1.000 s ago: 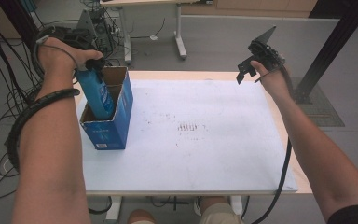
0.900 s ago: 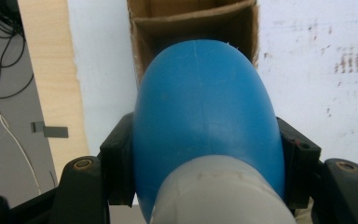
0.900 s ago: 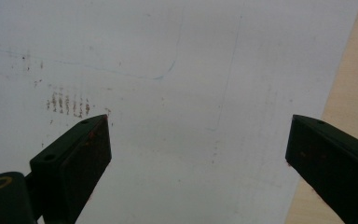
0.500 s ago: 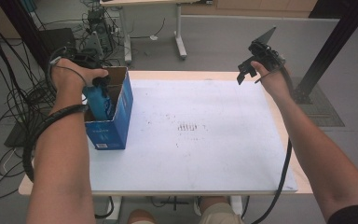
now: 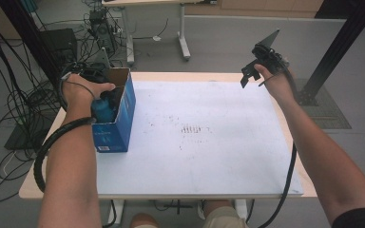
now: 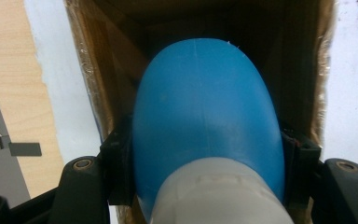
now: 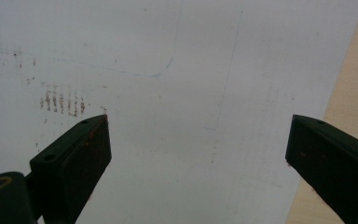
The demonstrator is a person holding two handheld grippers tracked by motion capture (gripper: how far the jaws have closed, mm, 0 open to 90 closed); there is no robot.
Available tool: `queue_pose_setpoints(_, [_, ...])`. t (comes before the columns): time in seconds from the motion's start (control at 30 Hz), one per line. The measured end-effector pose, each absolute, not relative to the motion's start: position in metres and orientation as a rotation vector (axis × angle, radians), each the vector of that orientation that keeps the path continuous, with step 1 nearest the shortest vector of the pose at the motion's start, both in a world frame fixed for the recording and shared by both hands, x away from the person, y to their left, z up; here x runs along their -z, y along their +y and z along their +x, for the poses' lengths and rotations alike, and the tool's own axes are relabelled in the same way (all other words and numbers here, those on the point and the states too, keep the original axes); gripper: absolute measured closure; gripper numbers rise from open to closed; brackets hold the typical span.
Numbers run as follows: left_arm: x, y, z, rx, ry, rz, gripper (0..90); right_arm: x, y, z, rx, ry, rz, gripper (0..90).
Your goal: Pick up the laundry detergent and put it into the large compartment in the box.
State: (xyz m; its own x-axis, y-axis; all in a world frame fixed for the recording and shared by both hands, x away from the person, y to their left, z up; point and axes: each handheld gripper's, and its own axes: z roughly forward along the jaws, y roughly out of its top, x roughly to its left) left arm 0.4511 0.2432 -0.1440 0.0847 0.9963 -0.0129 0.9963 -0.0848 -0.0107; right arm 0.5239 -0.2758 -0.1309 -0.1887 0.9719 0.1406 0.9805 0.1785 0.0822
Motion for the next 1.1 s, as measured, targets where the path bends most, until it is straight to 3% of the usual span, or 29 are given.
queue_pose_setpoints(1.1, [0.162, 0.237, 0.442, -0.024, 2.085, 2.324, 36.9, 0.138, -0.274, 0.524, 0.232, -2.359, -1.958, 6.5])
